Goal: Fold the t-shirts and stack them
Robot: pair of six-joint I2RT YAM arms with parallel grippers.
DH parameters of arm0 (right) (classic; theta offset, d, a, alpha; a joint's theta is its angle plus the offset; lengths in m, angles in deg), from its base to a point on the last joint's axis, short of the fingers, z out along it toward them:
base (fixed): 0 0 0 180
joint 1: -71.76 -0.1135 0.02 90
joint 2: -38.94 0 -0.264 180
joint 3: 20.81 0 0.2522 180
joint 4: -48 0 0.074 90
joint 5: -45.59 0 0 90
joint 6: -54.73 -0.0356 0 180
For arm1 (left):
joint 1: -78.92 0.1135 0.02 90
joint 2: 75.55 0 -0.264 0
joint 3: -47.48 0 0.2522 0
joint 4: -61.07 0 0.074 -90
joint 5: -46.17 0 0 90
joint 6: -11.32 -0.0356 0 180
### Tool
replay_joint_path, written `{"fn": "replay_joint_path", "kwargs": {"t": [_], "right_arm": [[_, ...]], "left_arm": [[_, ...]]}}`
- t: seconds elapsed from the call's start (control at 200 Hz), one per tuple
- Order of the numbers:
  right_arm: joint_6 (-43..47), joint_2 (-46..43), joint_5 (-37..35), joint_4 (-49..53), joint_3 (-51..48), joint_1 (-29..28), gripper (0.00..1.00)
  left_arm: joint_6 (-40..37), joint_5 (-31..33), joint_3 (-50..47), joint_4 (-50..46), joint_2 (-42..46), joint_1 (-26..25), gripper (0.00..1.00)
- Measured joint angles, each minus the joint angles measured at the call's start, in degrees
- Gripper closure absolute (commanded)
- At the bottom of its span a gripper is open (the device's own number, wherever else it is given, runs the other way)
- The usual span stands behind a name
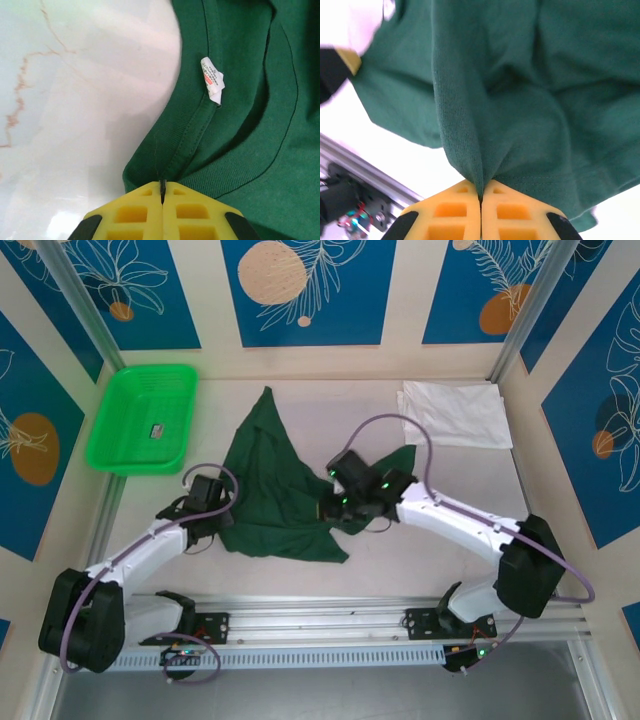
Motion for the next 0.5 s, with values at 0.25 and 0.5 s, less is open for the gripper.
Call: {"fn": "replay_joint_path", "kwargs": {"t": [0.25, 0.5], "right_arm": [[3.45, 4.94, 1.86, 4.63, 17.77, 17.73, 0.96], [4.98, 22.34, 1.62, 4.70, 38.88, 29.29, 0.96]], "left_arm": [[1.81, 3.63, -0.55, -2.01, 4.00, 0.00, 1.00], [3.30, 4.63, -0.42, -4.09, 4.66, 0.02, 1.00]]}}
